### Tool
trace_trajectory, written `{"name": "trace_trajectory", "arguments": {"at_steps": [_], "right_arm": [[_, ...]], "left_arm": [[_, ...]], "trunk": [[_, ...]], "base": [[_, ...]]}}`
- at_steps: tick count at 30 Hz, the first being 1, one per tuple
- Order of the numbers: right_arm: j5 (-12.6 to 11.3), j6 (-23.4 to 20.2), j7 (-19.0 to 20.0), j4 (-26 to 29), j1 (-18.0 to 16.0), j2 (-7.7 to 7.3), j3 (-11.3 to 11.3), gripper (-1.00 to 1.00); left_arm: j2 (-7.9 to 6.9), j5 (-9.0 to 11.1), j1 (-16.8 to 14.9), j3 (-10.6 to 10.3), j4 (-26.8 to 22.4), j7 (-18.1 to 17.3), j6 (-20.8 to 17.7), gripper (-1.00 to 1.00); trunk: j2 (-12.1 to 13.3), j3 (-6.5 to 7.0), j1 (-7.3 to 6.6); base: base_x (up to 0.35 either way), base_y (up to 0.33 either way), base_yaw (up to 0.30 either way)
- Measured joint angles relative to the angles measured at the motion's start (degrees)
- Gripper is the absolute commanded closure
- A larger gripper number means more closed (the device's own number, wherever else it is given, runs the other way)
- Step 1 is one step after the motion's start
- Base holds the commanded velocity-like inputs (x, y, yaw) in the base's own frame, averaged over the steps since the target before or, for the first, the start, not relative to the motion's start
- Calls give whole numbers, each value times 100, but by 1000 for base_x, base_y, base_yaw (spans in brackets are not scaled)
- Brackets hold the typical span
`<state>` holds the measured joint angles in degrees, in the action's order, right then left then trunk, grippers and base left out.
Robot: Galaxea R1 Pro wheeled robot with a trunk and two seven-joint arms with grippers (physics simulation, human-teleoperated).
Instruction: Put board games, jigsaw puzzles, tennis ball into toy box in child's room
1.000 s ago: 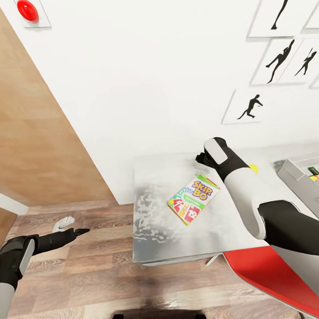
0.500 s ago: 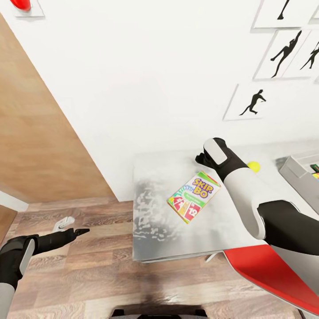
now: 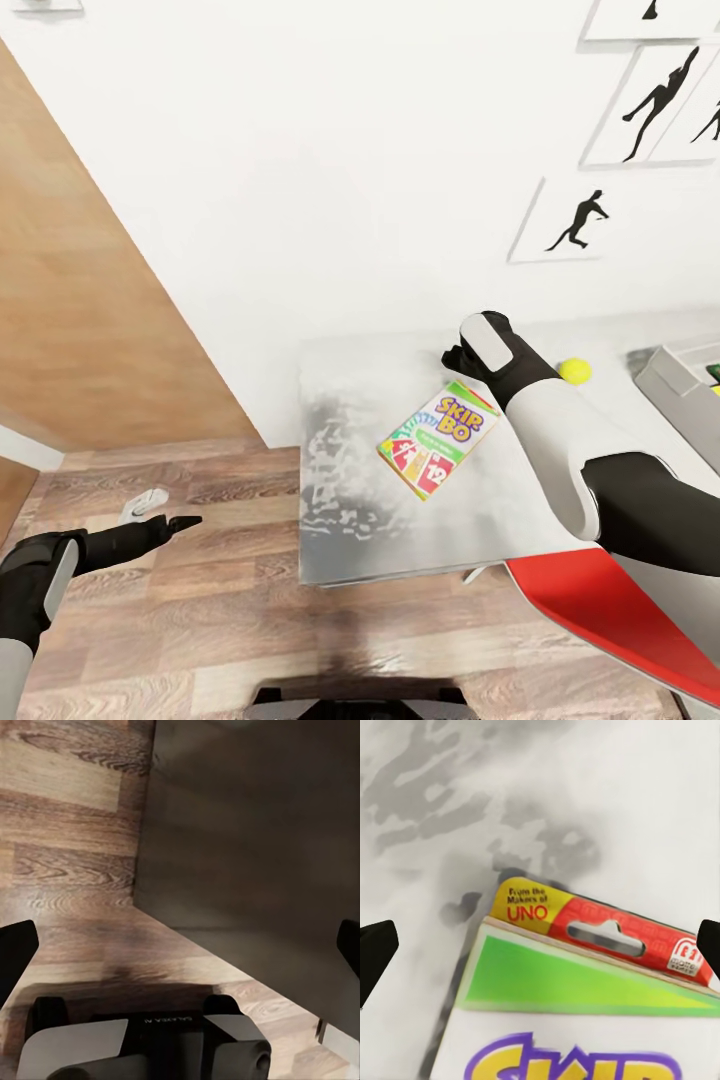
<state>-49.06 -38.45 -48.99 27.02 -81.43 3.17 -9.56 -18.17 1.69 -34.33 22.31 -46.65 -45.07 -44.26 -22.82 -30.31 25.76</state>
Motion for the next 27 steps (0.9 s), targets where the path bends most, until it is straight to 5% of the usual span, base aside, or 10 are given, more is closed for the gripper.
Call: {"name": "trace_trajectory", "arguments": {"at_steps": [27], "right_arm": [[22, -27, 1, -7, 8, -8, 0, -100]], "left_arm": [[-3, 7, 0, 0, 0, -9, 0, -100]], "trunk": [[-1, -113, 0]], "base": [[0, 0, 0]]}}
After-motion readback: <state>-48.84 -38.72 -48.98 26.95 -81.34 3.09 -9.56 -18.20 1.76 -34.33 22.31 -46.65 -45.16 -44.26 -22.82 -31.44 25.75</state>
